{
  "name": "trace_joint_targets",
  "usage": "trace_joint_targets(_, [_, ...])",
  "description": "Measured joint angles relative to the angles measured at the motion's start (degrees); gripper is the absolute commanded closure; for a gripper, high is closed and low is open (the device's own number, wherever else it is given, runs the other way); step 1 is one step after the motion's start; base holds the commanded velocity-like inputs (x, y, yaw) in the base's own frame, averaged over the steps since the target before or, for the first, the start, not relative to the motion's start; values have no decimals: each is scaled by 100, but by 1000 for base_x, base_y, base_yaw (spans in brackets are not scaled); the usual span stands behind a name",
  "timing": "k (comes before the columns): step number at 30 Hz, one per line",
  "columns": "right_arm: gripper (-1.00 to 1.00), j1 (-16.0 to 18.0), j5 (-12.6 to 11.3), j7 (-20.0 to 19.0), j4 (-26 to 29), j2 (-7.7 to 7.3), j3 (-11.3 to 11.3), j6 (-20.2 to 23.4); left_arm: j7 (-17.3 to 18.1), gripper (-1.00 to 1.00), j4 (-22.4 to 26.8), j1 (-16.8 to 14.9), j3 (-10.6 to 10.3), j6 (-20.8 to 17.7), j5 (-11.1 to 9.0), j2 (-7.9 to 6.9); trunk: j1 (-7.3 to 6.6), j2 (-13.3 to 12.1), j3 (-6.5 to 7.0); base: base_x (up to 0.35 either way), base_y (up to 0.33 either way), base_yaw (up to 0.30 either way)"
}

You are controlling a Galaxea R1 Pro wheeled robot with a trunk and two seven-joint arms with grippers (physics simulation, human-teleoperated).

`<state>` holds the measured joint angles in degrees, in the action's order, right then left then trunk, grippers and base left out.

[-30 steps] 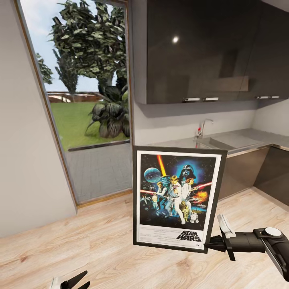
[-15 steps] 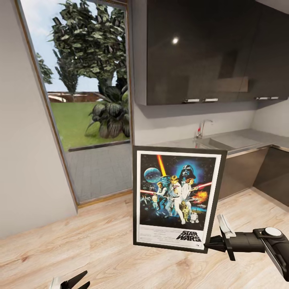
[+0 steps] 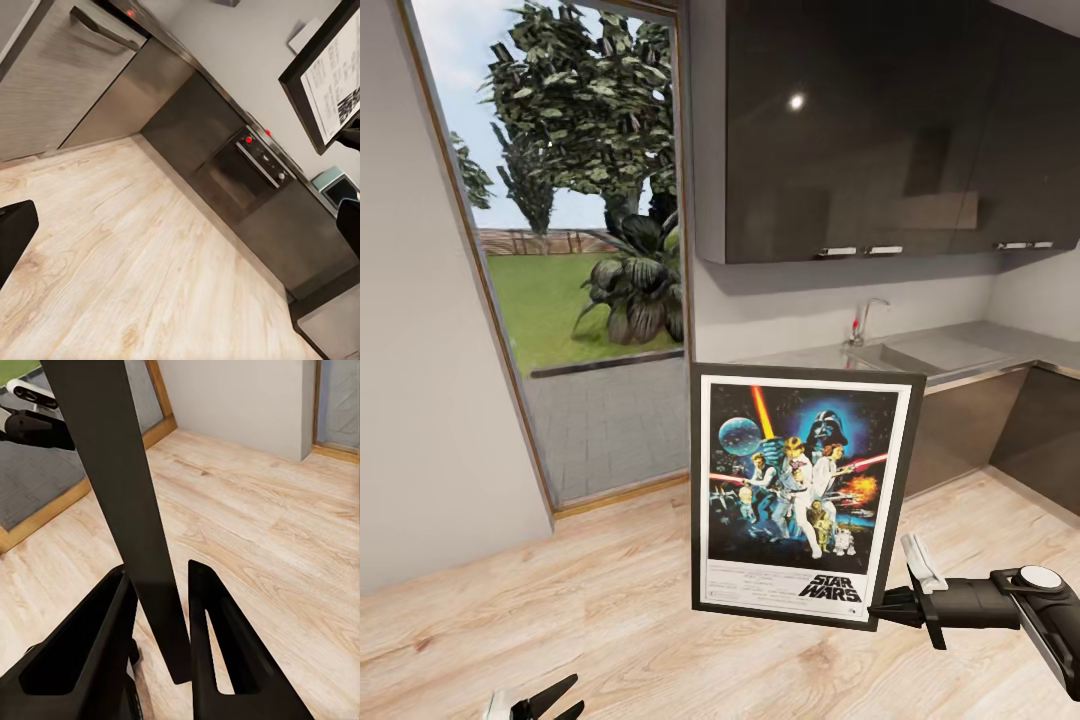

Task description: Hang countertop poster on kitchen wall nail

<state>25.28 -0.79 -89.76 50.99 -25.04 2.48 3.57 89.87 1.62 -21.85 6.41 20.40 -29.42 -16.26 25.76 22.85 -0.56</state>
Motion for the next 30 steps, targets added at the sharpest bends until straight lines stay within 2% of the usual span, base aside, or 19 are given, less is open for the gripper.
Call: trace_joint_targets(30, [100,1,0,0,8,0,5,8,0,-100,1,1,6,0,0,-1,0,0,0,0,0,10])
